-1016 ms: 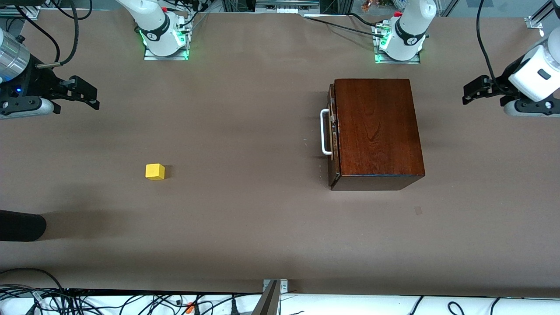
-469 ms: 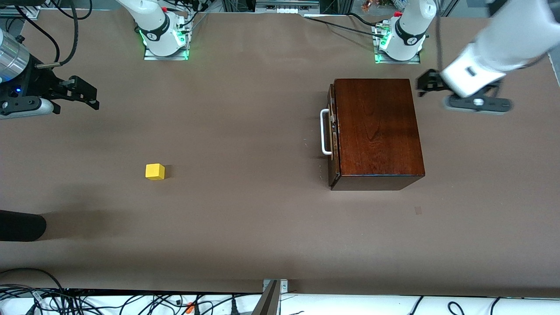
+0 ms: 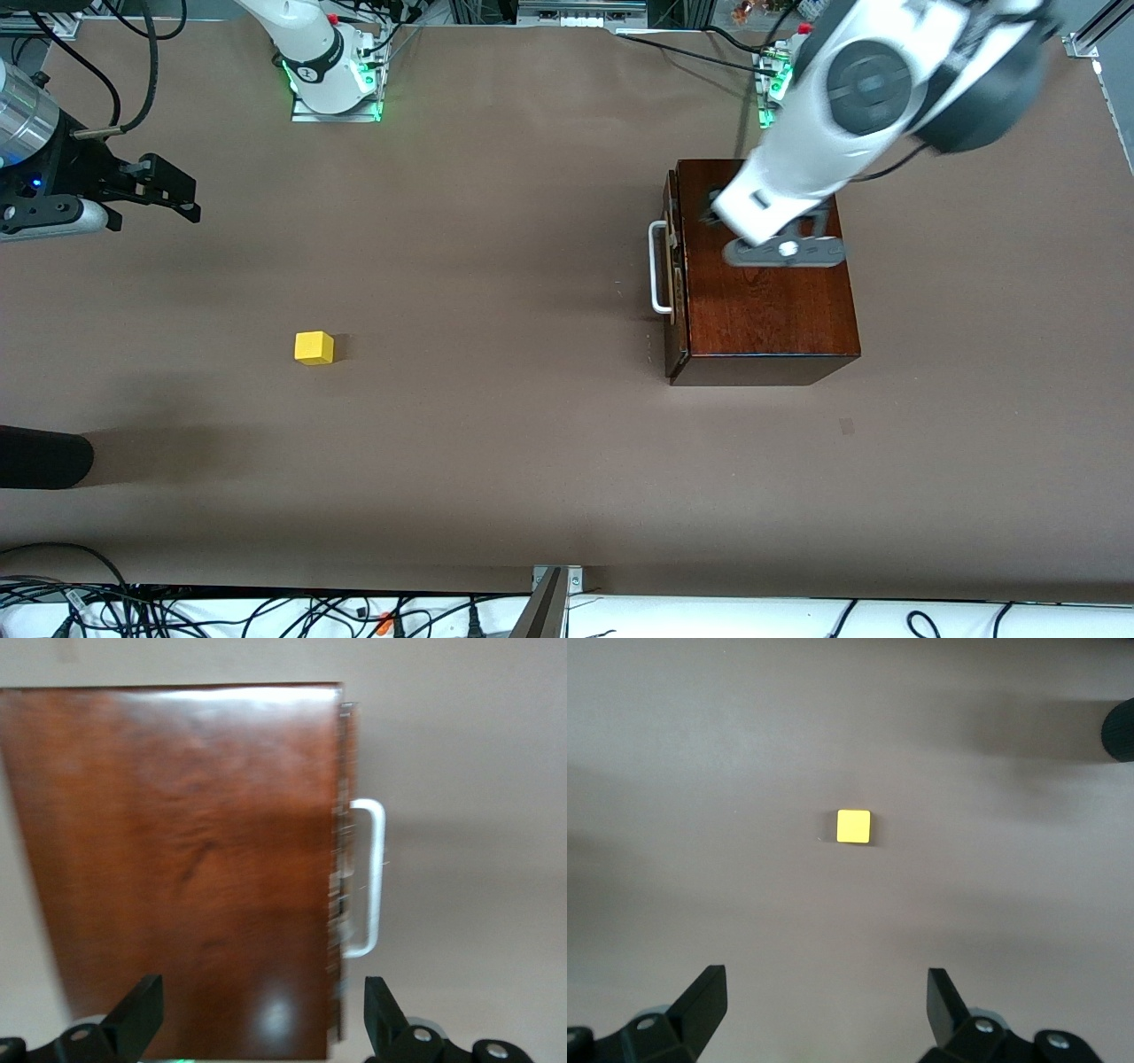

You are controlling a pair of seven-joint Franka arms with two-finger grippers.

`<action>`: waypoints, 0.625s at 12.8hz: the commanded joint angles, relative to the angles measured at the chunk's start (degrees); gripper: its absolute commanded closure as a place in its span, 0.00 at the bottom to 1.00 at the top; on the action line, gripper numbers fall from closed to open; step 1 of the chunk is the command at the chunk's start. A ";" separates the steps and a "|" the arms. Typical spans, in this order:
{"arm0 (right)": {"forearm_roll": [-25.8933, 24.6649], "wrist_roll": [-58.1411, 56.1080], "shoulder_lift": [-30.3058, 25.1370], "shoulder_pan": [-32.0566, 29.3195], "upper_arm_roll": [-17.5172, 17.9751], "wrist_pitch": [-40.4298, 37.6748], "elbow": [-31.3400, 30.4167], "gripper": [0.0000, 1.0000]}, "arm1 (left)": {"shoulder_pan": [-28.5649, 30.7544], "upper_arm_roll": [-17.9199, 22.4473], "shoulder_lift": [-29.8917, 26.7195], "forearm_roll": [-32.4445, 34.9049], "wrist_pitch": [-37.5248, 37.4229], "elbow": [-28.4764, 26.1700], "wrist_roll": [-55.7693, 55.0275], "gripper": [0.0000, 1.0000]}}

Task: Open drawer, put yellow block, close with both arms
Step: 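Move the left gripper to the white drawer handle of the box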

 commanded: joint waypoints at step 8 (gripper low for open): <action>-0.71 -0.43 0.44 -0.54 0.41 -0.37 1.08 0.00 | -15.80 0.05 14.17 15.09 5.12 2.13 -18.28 0.00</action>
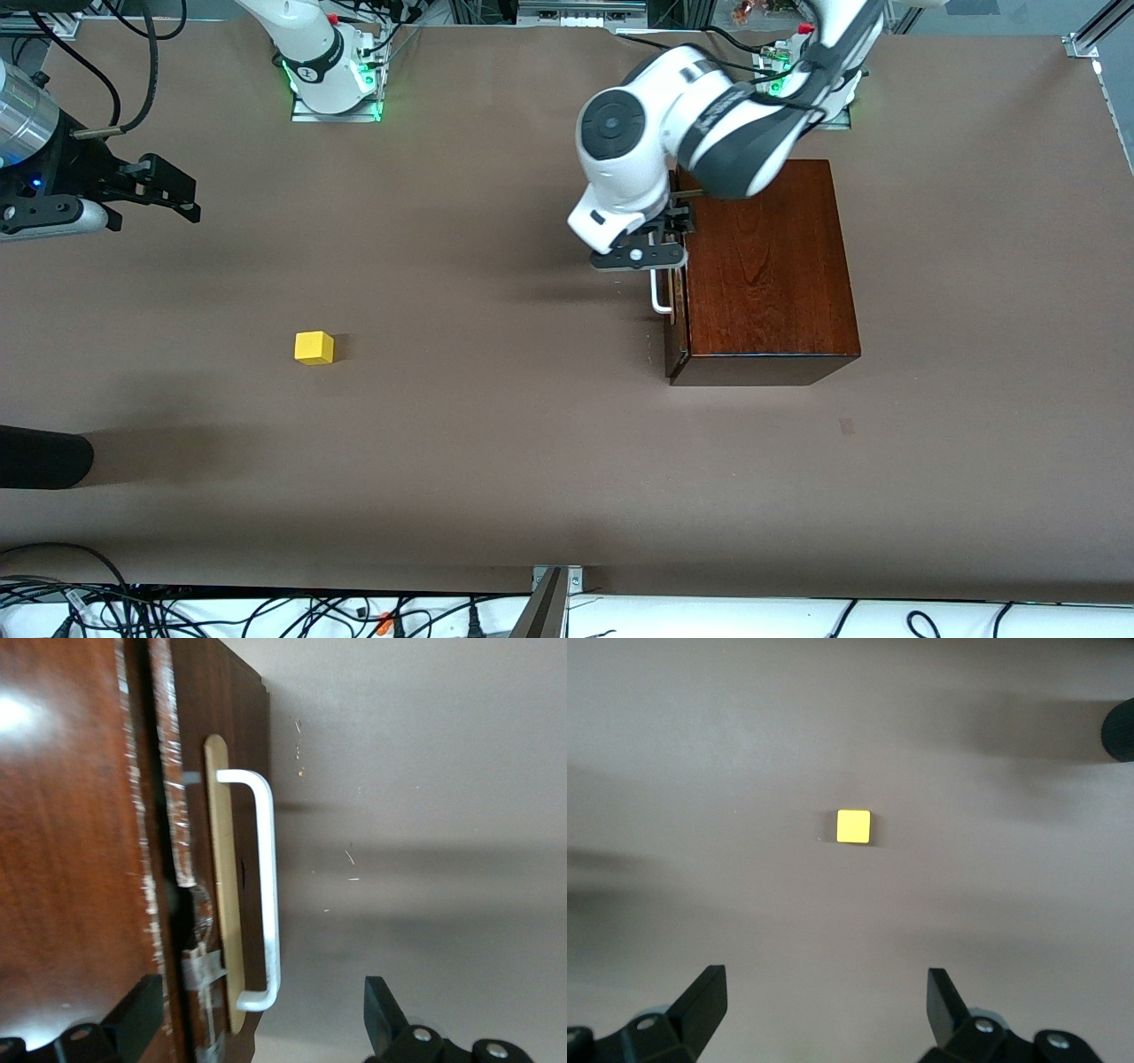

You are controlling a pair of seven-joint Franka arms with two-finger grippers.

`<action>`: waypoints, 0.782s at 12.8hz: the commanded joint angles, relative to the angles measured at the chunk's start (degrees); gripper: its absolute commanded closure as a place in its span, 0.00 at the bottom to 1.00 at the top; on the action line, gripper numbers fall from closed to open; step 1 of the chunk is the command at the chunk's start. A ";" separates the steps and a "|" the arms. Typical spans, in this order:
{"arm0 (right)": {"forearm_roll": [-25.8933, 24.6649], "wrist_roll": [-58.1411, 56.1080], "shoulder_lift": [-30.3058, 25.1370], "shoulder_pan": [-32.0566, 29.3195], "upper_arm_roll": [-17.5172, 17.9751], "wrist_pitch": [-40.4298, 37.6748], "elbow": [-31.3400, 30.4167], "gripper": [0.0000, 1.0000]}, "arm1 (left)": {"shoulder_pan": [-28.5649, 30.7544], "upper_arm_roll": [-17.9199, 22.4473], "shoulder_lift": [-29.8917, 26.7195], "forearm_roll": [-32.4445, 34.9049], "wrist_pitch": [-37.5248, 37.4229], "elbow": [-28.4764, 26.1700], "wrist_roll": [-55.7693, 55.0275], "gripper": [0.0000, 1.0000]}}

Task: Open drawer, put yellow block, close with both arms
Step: 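Move the left gripper to the white drawer handle of the box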

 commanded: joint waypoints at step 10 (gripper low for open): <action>-0.71 -0.43 0.43 -0.54 0.41 -0.47 0.99 0.00 | -2.41 0.61 5.17 4.27 5.59 -1.66 -3.91 0.00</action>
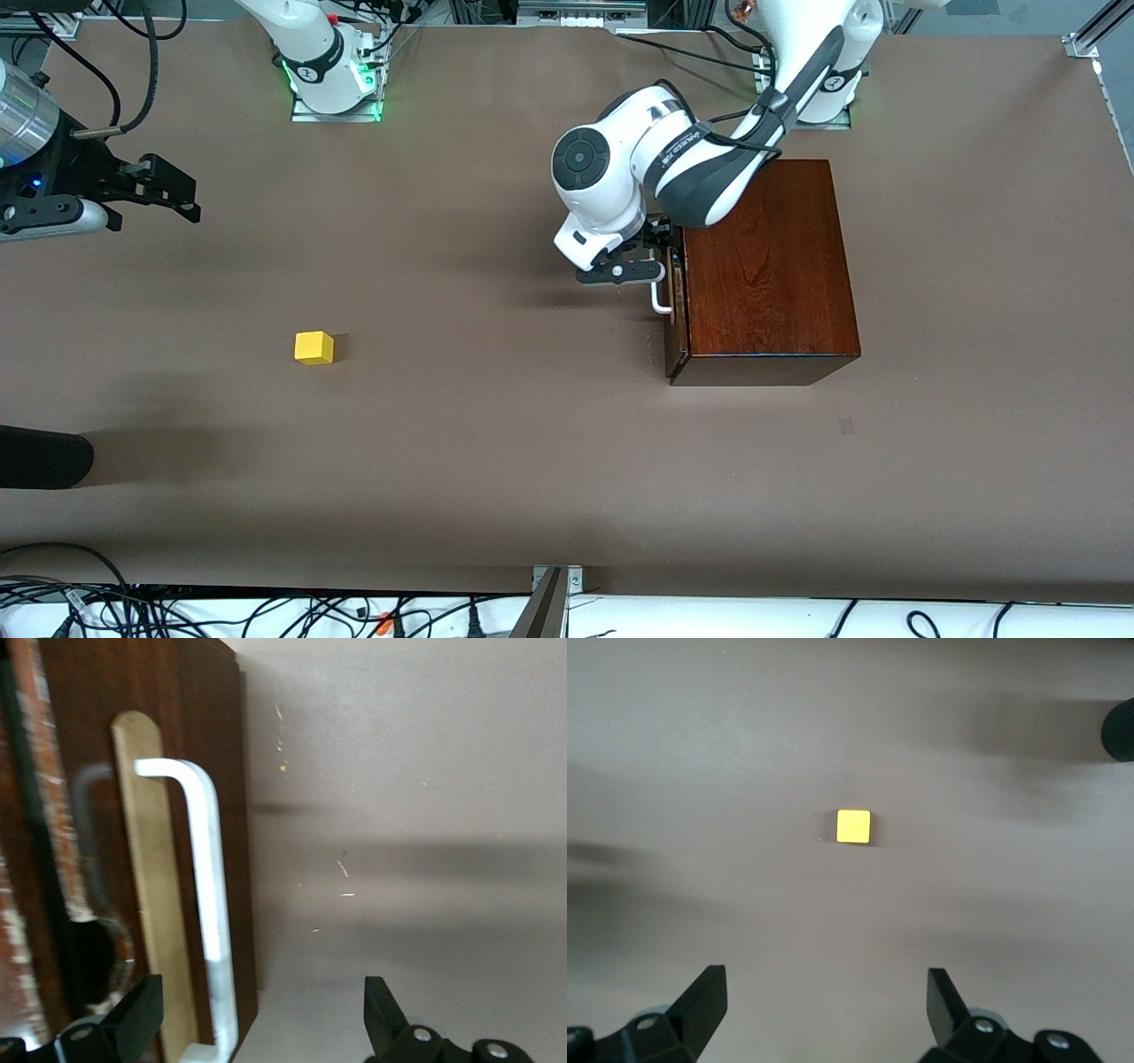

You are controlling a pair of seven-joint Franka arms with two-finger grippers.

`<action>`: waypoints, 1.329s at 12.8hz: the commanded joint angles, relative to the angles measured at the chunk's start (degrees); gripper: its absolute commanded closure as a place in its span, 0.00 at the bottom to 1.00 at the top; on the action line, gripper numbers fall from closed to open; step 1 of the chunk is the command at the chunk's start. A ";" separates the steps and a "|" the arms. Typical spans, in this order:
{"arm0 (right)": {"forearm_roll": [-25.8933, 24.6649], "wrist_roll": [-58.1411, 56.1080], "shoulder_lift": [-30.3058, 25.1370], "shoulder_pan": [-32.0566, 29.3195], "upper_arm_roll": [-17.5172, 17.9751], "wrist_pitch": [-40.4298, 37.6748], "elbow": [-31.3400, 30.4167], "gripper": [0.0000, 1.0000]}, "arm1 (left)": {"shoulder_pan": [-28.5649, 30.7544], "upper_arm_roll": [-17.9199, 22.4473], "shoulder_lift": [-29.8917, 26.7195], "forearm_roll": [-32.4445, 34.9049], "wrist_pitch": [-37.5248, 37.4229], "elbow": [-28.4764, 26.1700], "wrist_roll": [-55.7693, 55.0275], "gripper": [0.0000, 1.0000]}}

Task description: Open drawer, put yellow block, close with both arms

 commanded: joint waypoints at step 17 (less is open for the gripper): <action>-0.89 -0.43 0.42 -0.54 0.41 -0.29 1.08 0.00 | -2.74 0.05 1.27 4.12 8.23 -4.99 -7.51 0.00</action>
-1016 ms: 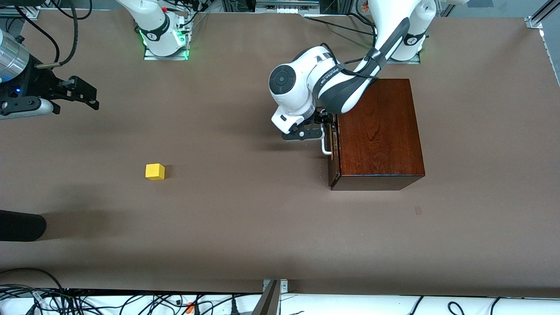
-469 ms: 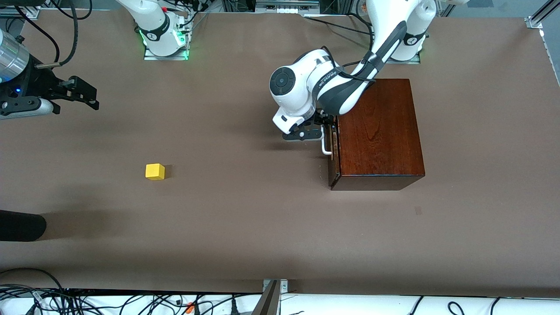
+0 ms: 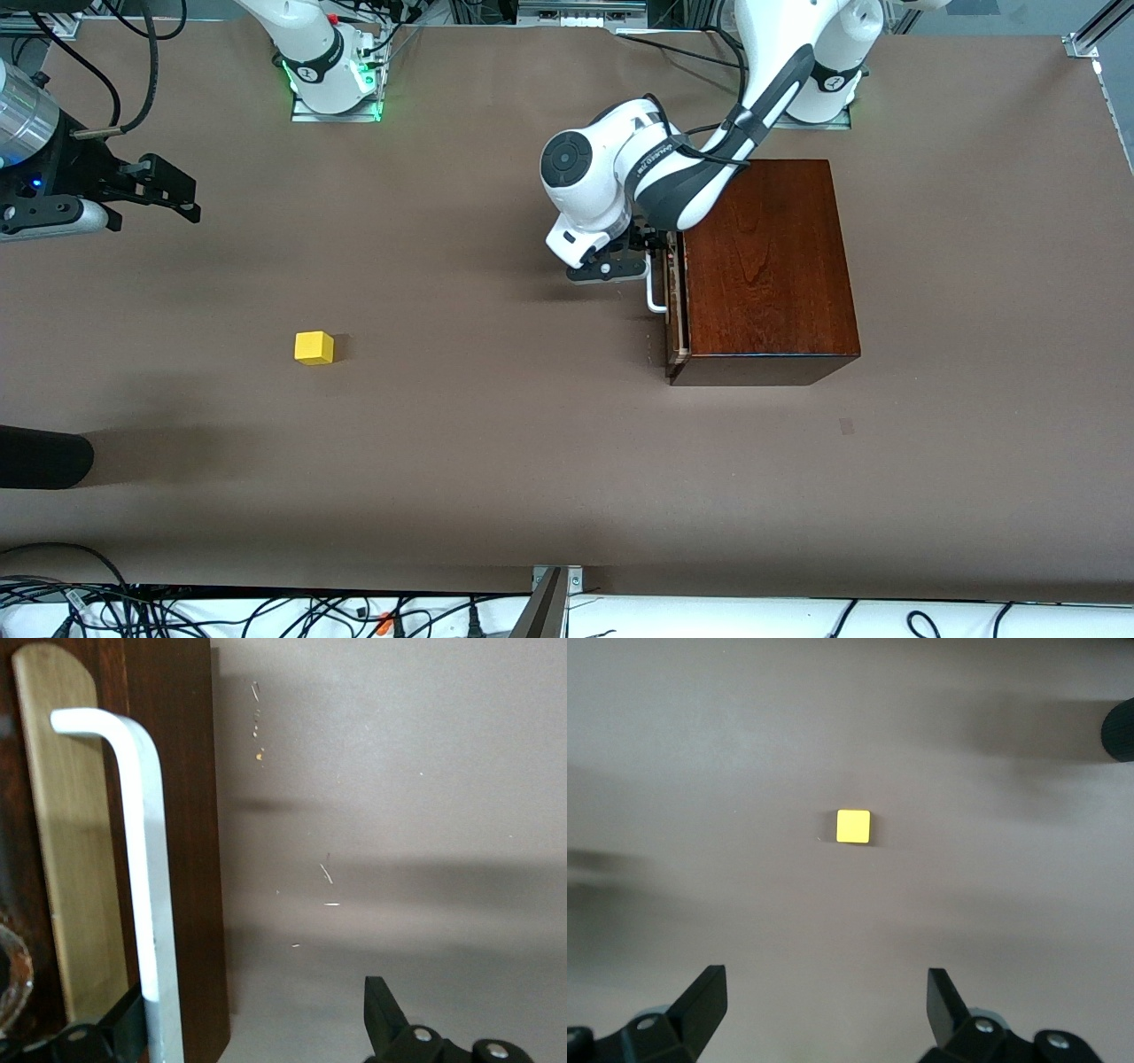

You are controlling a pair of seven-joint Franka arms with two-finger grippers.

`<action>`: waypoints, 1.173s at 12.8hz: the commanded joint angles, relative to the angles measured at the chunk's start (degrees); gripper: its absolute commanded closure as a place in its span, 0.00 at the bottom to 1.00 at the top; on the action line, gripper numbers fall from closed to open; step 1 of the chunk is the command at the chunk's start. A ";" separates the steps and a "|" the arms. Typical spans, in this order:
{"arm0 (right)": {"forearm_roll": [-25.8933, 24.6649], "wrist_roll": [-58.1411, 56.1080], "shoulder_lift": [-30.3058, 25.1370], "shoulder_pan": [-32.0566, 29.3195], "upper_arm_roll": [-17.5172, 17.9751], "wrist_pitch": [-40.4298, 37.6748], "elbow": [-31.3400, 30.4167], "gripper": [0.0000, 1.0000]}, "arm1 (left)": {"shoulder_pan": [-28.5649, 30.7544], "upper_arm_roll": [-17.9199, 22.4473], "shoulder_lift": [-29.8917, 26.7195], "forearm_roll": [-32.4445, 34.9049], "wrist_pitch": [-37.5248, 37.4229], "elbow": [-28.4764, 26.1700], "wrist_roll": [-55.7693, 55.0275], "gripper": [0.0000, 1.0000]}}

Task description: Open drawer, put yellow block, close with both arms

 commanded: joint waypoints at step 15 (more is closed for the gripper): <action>-1.56 -0.43 0.59 -0.89 0.41 0.33 1.08 0.00 | -2.80 -0.02 0.68 -8.13 14.34 3.12 -4.73 0.00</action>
